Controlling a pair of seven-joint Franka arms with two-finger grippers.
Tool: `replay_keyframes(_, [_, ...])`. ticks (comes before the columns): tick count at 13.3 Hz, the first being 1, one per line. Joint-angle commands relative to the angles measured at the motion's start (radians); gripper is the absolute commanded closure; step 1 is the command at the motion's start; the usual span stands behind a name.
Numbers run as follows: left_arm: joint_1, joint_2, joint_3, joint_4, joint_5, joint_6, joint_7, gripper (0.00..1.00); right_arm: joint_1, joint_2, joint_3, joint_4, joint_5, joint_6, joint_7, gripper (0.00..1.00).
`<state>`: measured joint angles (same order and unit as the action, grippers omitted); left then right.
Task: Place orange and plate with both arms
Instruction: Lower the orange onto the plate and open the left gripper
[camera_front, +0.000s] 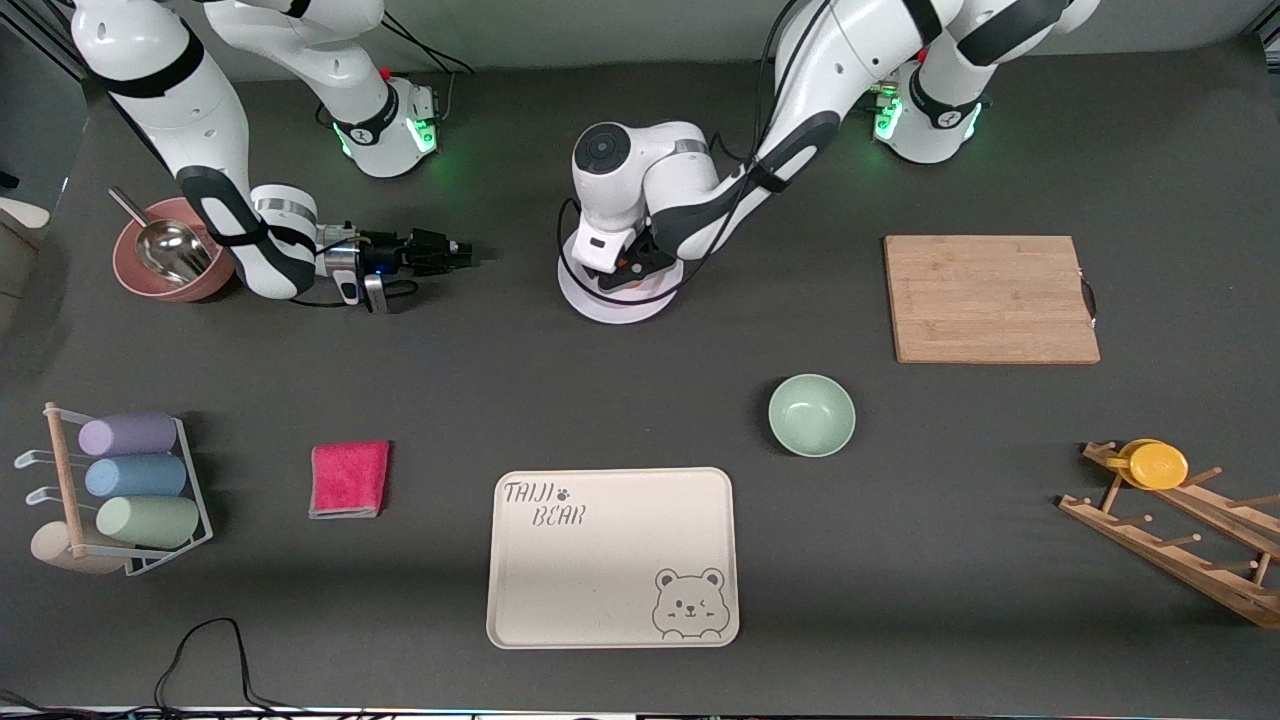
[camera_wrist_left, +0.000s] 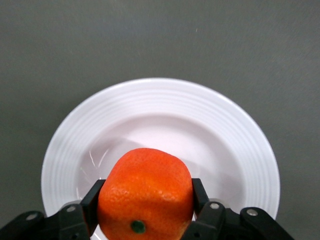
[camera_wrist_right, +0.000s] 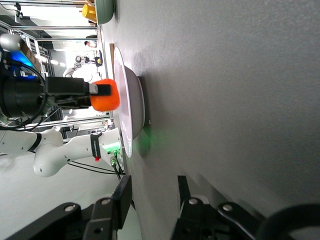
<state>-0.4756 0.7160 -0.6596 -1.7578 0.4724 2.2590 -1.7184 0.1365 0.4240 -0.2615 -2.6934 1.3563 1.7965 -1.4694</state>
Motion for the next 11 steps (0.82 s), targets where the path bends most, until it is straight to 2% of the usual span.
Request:
replay_keyframes(1, [-0.063,-0.003,0.040,0.008,0.025,0.013,-0.053,1.00,0.003,0.035,-0.005,0.011,0.026,-0.012,-0.045,0.56])
replay_keyframes(5, [-0.078,0.016,0.047,0.008,0.025,0.033,-0.063,1.00,0.005,0.039,-0.005,0.011,0.052,-0.012,-0.066,0.56])
replay_keyframes(6, [-0.078,0.016,0.049,0.009,0.022,0.034,-0.075,0.22,0.005,0.054,-0.004,0.011,0.055,-0.012,-0.075,0.56])
replay_keyframes(7, [-0.078,0.014,0.049,0.009,0.023,0.034,-0.126,0.00,0.006,0.058,-0.004,0.012,0.066,-0.012,-0.075,0.56])
replay_keyframes(11, [-0.075,0.007,0.049,0.009,0.026,0.021,-0.138,0.00,0.009,0.059,0.002,0.012,0.079,-0.012,-0.075,0.56])
